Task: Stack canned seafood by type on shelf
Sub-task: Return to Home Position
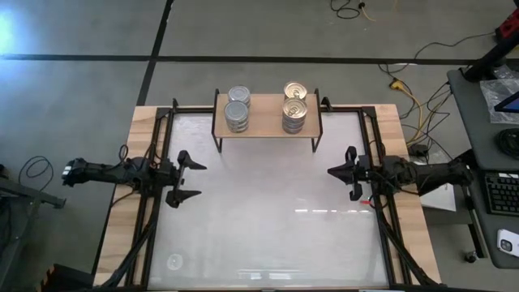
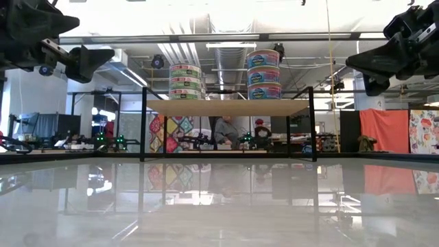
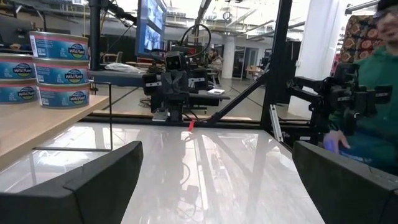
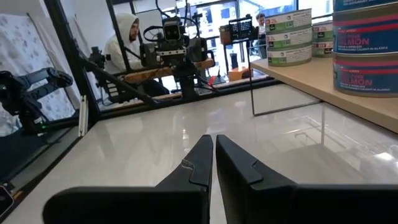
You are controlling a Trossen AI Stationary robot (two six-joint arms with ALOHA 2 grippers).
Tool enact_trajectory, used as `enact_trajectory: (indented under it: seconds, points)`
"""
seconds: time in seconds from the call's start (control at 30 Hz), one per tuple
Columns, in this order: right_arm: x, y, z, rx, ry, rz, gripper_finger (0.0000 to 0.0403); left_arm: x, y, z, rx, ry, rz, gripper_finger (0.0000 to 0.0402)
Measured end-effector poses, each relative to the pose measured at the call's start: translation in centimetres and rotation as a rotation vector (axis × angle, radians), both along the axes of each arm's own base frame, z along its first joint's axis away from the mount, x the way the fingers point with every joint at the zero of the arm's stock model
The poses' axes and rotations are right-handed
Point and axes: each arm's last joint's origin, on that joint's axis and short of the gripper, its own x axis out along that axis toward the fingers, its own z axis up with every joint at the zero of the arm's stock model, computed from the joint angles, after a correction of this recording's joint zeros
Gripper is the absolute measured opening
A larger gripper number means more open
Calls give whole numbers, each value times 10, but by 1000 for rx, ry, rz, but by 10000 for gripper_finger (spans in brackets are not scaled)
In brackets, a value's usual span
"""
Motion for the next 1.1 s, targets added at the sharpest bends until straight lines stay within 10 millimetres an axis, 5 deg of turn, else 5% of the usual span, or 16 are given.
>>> enact_trajectory:
  seconds: [1.1]
  points:
    - [0,0,0,-1,1,0,13,1,0,-2,2,21,0,398]
